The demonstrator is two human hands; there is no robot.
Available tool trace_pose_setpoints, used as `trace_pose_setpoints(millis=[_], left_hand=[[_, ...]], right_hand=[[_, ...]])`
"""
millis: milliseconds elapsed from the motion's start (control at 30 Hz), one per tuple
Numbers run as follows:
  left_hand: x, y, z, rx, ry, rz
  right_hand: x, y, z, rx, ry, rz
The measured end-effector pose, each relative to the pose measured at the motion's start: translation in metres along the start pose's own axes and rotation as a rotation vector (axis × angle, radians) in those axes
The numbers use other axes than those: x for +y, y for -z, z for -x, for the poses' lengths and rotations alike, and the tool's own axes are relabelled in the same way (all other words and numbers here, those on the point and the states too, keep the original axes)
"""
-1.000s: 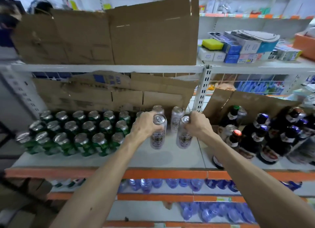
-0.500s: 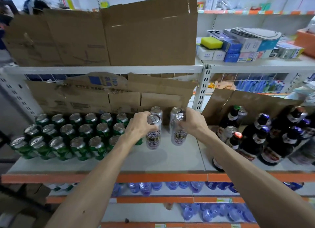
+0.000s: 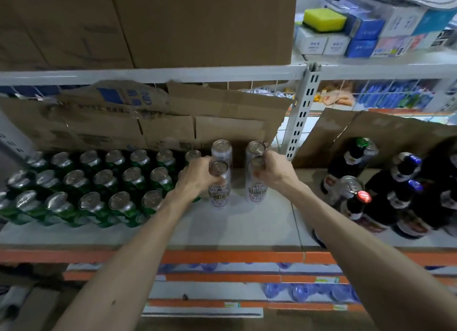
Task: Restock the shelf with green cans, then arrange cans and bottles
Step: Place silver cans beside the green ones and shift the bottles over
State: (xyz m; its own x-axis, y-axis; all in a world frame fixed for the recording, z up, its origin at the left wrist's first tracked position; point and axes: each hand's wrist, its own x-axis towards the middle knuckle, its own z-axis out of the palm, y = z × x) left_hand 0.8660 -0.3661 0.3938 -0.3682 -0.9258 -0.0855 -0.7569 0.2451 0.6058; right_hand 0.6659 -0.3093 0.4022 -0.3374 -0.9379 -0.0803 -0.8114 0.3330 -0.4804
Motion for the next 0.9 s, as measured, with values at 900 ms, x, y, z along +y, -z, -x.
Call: trace_pose_setpoints(millis=[900], left_hand=[[-0.010,-0.003,-0.010,-0.050,-0.048,0.096]], right_hand=[[0.011,-0.028,0.000,-0.075,-0.017,-0.126]])
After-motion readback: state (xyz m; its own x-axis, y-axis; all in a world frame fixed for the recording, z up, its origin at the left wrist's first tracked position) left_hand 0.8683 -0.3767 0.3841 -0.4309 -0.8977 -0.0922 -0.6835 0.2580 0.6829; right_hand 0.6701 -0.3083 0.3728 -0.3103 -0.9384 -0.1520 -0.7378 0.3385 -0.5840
